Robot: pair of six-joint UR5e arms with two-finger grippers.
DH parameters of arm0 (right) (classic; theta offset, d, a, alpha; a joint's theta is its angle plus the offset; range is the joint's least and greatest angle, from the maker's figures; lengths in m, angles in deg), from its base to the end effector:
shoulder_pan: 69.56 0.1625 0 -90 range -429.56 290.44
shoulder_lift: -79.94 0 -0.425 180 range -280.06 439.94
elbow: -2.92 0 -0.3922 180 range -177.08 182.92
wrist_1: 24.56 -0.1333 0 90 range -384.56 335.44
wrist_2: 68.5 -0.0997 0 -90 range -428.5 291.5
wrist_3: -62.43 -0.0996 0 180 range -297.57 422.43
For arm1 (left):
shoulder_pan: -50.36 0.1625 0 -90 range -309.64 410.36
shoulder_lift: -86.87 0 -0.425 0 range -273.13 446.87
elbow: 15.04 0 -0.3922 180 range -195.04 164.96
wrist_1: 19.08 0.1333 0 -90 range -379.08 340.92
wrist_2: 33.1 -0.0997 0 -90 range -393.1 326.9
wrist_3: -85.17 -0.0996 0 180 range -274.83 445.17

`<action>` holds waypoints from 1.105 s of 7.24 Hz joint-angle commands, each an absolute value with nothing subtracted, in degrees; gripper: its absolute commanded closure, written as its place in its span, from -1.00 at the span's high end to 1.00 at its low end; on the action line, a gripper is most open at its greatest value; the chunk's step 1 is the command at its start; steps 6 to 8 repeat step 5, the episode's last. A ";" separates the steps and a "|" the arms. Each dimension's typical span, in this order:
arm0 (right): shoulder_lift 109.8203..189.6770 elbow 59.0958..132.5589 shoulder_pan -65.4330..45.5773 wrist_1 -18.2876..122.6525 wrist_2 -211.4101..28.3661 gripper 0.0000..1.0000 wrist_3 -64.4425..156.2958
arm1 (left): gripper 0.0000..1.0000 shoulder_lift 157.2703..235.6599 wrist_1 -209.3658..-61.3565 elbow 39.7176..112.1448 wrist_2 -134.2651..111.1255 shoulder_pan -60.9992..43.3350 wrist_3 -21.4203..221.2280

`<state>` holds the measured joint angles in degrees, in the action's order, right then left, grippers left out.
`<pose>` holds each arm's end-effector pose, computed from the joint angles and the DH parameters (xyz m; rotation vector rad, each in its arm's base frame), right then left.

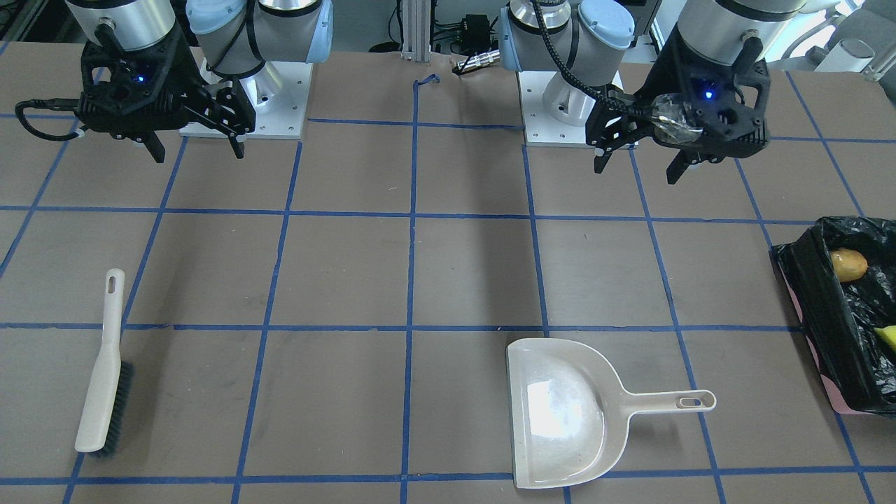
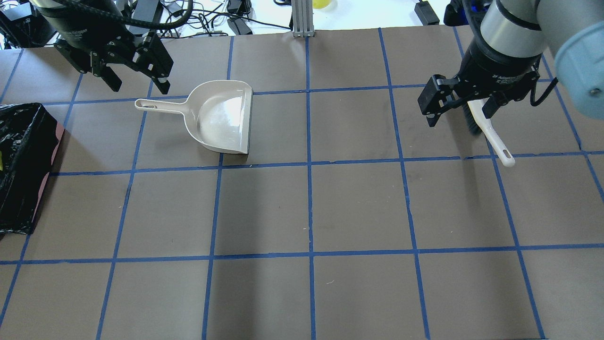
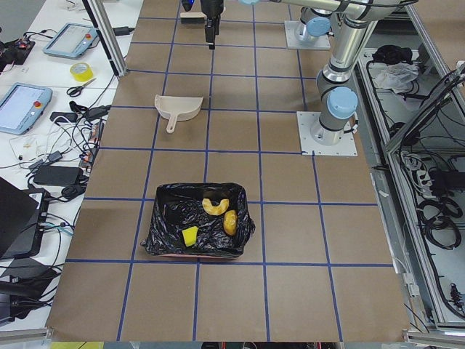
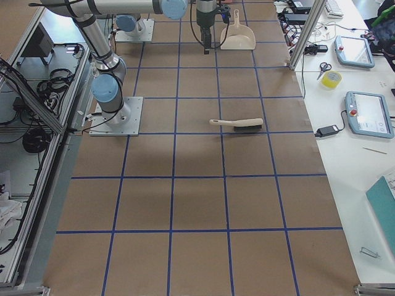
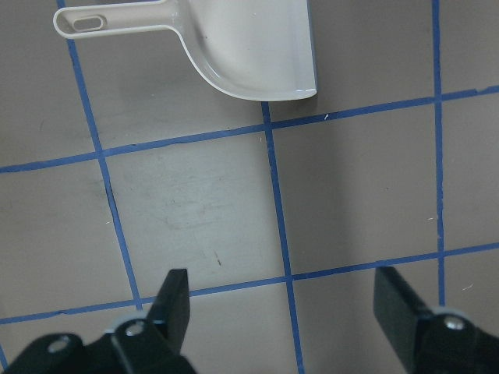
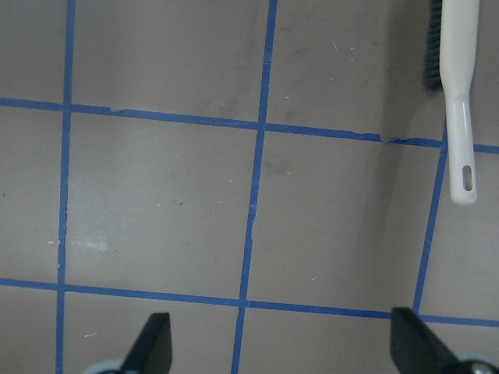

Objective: Sweep and dump trash into bin

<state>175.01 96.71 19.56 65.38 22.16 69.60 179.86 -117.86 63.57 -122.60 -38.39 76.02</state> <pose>0.1251 -0.4583 0.4972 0.1714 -3.1237 0.0320 -0.1230 -0.5120 0.5440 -0.2157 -3.1249 -0.0091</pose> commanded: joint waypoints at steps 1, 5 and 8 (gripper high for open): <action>175.04 96.70 19.56 65.43 22.03 1.00 69.37 | 1.00 179.51 -117.78 63.80 -122.67 -38.93 76.56; 174.95 96.70 19.56 65.35 22.12 1.00 69.64 | 1.00 179.24 -117.78 64.06 -122.93 -38.93 76.47; 174.95 96.70 19.56 65.35 22.12 1.00 69.64 | 1.00 179.24 -117.78 64.06 -122.93 -38.93 76.47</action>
